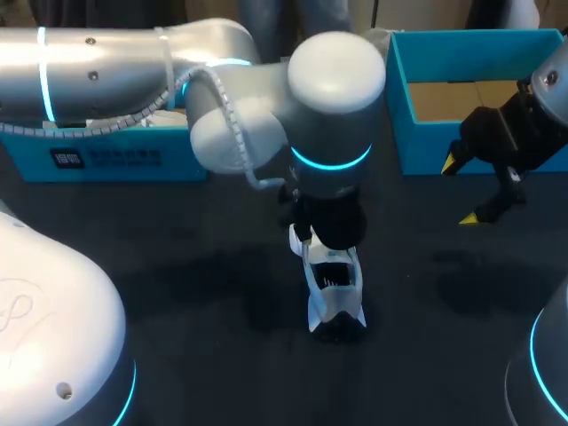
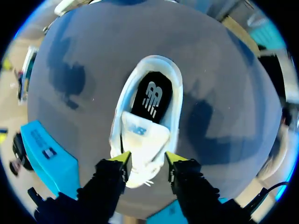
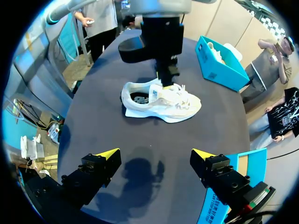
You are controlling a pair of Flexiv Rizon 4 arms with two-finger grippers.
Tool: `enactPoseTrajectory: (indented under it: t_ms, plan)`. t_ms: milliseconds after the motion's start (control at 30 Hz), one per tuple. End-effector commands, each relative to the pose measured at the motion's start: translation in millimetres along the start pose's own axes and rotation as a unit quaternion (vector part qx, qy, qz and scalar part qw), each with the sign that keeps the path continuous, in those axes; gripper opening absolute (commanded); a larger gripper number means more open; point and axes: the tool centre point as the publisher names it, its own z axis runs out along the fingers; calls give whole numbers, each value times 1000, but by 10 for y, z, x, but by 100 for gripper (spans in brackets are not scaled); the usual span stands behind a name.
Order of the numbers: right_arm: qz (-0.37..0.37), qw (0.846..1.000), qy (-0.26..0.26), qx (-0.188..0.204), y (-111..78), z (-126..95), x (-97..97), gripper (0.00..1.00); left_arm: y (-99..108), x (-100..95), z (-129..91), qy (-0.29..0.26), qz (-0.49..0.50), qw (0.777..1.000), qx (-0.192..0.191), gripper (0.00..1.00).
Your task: Take the shoe out of the shoebox, open the shoe tongue, remove and reinsert the insole, then place the shoe into the shoebox
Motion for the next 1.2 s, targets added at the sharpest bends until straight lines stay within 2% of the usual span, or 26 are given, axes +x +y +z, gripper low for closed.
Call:
enactPoseTrajectory:
  t_ms: [33, 467, 500, 567, 633, 700, 767, 867, 967, 1167, 1200]
  plan:
    - [0, 1000, 0, 2, 1, 8, 1, 100, -14, 170, -297, -15, -51, 998, 24, 100]
    - [0, 1000, 0, 2, 1, 8, 1, 100, -14, 170, -297, -15, -51, 998, 24, 100]
    - [0, 1000, 0, 2, 1, 8, 1, 100, -41, 164, -313, -8, -87, 995, 40, 100]
    - [0, 1000, 0, 2, 1, 8, 1, 100, -125, 188, -329, 3, -168, 985, 34, 100]
    - [0, 1000, 0, 2, 1, 8, 1, 100, -172, 220, -346, 23, -231, 971, 57, 100]
    - [0, 1000, 0, 2, 1, 8, 1, 100, -228, 270, -357, 40, -286, 955, 62, 100]
    - [0, 1000, 0, 2, 1, 8, 1, 100, -274, 323, -376, 39, -336, 939, 69, 100]
    - [0, 1000, 0, 2, 1, 8, 1, 100, -336, 362, -396, 36, -420, 906, 38, 100]
    - [0, 1000, 0, 2, 1, 8, 1, 100, -385, 381, -413, 31, -478, 877, 45, 100]
    - [0, 1000, 0, 2, 1, 8, 1, 100, -525, 426, -386, -1, -541, 840, 53, 100]
    - [0, 1000, 0, 2, 1, 8, 1, 100, -566, 437, -380, -9, -561, 826, 55, 100]
